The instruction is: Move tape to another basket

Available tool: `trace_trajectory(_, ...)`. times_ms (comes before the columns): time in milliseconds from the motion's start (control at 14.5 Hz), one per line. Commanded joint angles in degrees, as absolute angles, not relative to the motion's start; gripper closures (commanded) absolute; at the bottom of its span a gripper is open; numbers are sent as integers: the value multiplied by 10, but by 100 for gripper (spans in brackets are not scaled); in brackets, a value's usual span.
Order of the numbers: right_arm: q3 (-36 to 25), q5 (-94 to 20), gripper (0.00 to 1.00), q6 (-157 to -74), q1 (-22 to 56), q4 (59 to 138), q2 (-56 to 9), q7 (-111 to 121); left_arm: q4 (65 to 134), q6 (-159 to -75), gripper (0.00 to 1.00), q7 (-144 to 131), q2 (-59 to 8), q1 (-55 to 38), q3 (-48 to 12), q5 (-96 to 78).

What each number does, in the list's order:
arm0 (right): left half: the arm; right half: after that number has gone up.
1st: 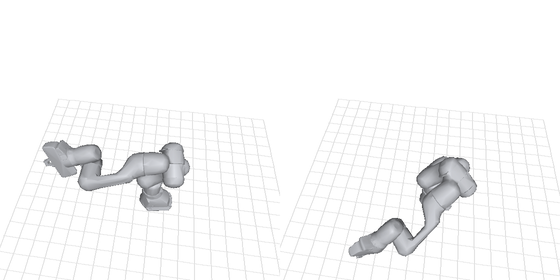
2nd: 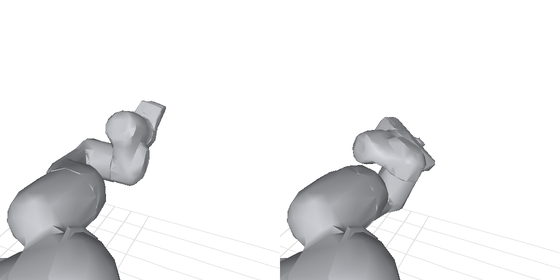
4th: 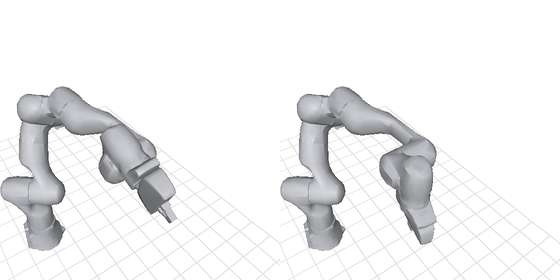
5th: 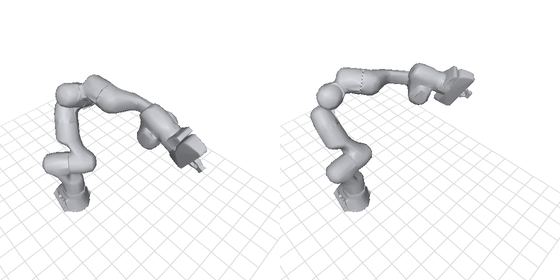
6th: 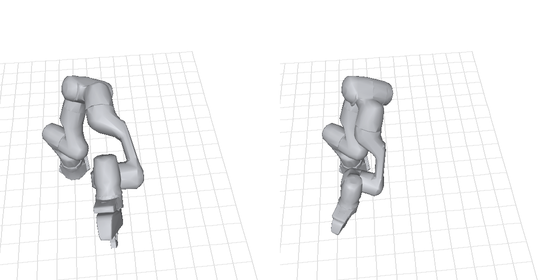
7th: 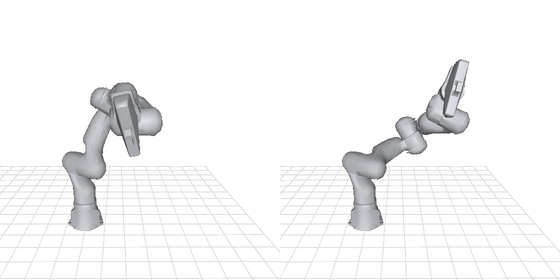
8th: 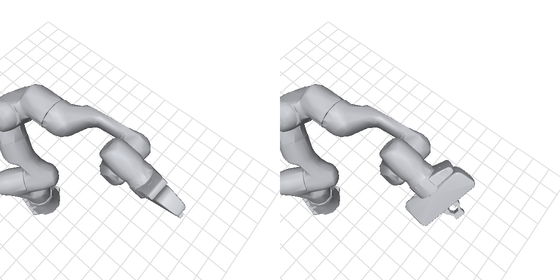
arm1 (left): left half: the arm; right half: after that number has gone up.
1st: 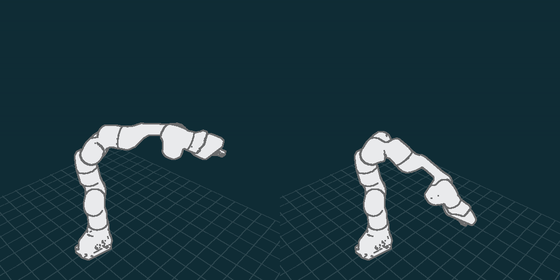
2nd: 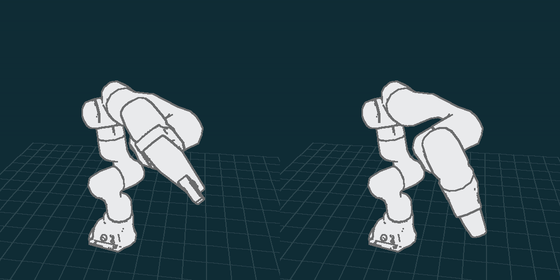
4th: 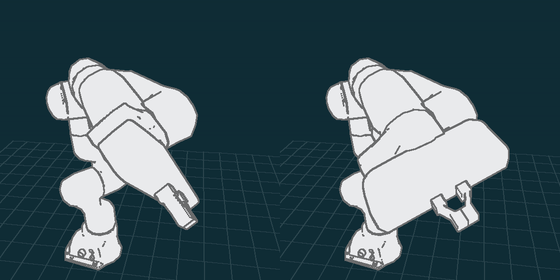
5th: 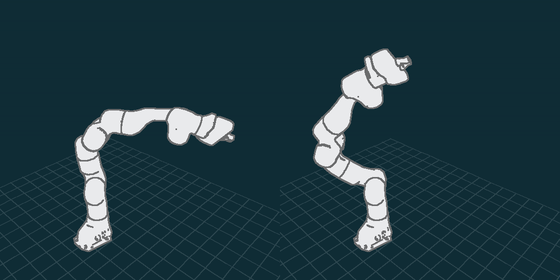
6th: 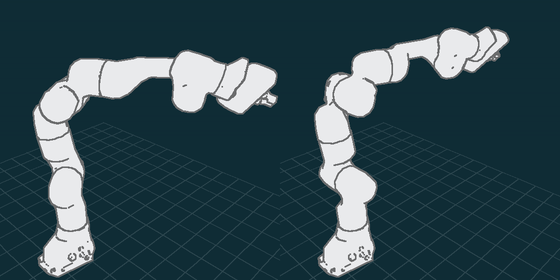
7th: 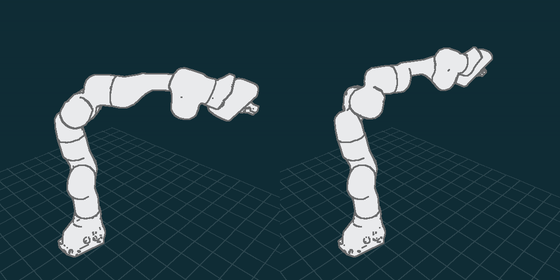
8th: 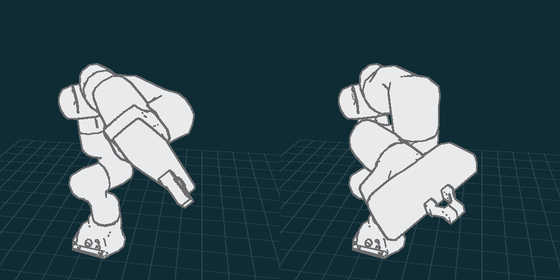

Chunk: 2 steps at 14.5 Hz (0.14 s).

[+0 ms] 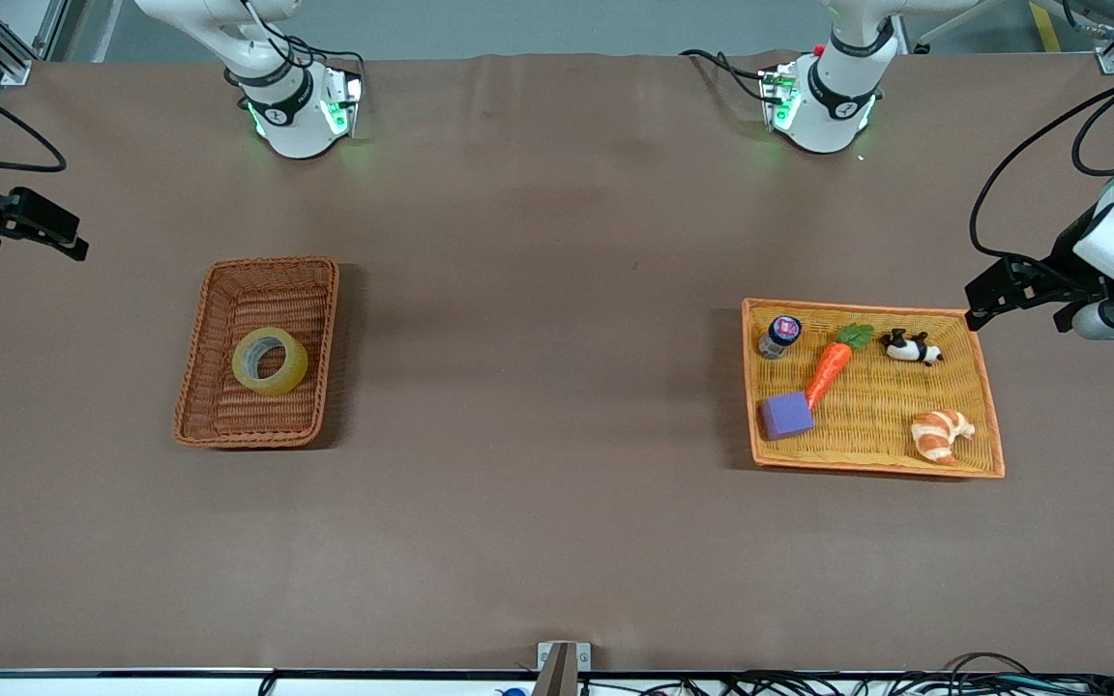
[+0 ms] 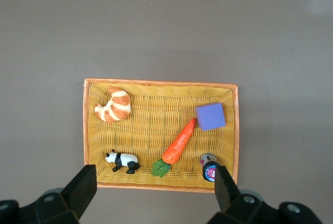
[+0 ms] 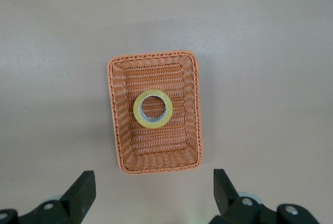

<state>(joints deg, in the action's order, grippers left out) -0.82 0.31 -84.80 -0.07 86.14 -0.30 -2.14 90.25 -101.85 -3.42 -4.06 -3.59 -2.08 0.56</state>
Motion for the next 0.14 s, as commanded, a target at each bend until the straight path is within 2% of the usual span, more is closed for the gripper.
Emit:
trace_trajectory(0,-11,-3,0,-842,1,865,4,-18,891,-1015,0,-42,-47,-37,-25,18)
trace_trajectory(69,-11,-3,0,-843,1,865,4,-18,891,-1014,0,-41,-47,-35,-25,18)
